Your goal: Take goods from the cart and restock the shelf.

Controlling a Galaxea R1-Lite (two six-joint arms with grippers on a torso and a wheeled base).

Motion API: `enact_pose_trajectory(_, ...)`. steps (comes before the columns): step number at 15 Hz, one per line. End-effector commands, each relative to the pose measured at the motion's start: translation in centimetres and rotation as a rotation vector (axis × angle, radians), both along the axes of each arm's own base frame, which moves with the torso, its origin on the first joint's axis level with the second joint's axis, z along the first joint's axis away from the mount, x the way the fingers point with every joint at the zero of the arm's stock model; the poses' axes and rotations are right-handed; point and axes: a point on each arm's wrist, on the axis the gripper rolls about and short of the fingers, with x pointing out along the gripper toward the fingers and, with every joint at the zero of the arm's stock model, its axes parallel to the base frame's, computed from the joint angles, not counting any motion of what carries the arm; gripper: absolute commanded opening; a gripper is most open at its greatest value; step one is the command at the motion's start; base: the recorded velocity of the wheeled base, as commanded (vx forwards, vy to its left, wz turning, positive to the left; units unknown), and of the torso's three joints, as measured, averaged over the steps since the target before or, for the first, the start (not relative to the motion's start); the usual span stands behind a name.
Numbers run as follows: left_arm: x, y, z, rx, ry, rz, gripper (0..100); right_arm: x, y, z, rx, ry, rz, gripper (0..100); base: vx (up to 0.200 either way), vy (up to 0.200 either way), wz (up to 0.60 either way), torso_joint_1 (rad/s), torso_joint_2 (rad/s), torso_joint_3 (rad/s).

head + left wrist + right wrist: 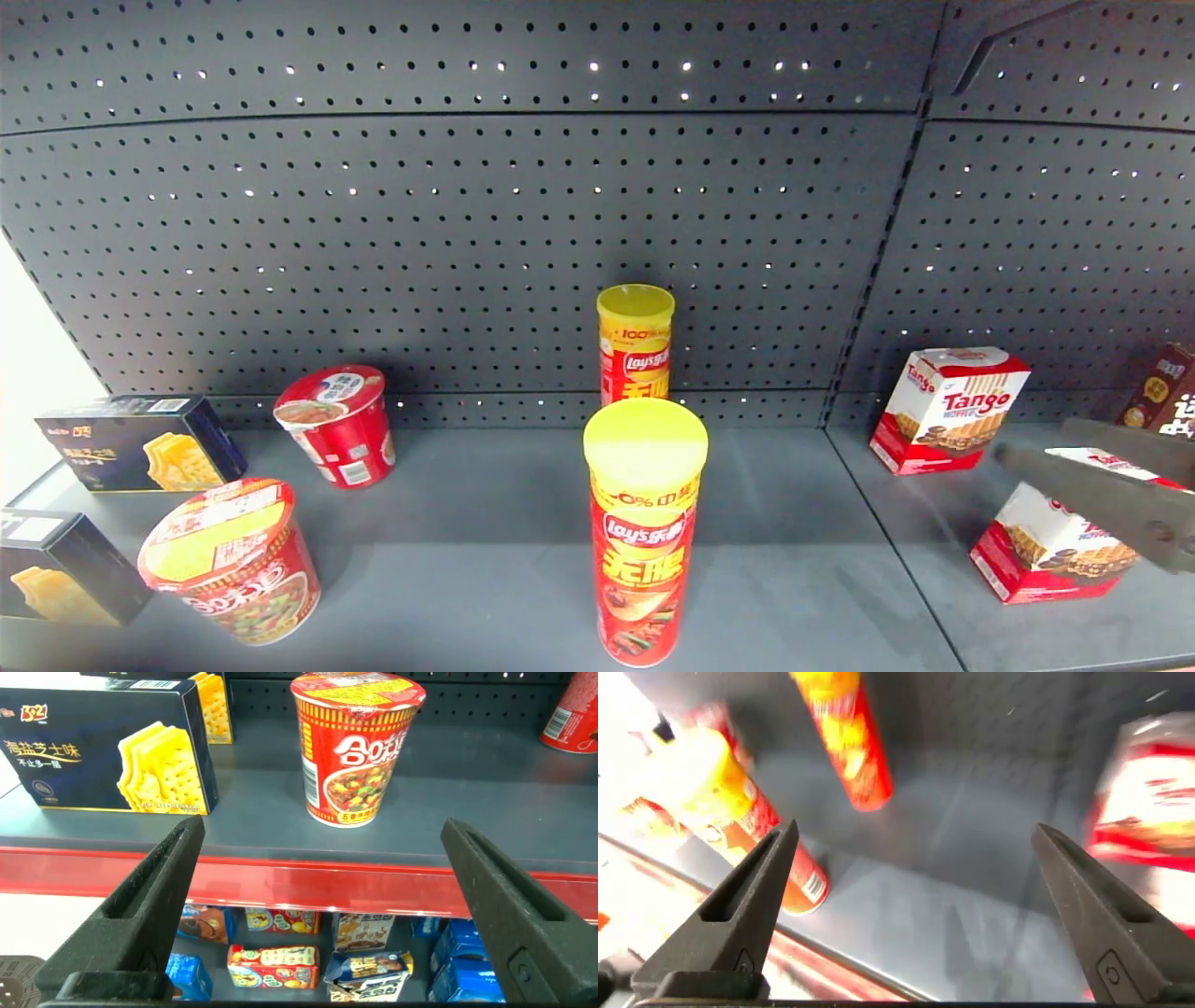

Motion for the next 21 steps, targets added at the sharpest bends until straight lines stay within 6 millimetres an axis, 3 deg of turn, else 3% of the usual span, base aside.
enact_pose_trajectory(1,0.0,0.0,0.0,-0.001,0.002,0.0,100,-5.1,-4.7,-1.1,0.073,-0.165,-0.069,100,0.0,0.0,0.0,0.0,0.0,0.0)
enact_pose_trajectory(3,0.0,0.0,0.0,-0.001,0.003,0.0,100,-7.1,-5.7,-4.6,-0.004,-0.212,-0.138,100,0.0,0.0,0.0,0.0,0.0,0.0)
enact_pose_trajectory(6,0.0,0.0,0.0,-0.001,0.0,0.0,100,-8.2,-6.1,-9.0,-0.189,-0.218,-0.324,100,0.0,0.0,0.0,0.0,0.0,0.0)
enact_pose_trajectory(9,0.0,0.0,0.0,-0.001,0.002,0.0,100,-9.6,-6.1,-14.2,-0.215,-0.202,-0.471,100,0.0,0.0,0.0,0.0,0.0,0.0)
enact_pose_trajectory(13,0.0,0.0,0.0,-0.001,0.002,0.0,100,-11.1,-6.2,-16.4,-0.224,-0.174,-0.506,100,0.0,0.0,0.0,0.0,0.0,0.0)
enact_pose_trajectory(21,0.0,0.0,0.0,-0.001,0.002,0.0,100,-11.2,-6.5,-16.8,-0.178,-0.14,-0.54,100,0.0,0.0,0.0,0.0,0.0,0.0)
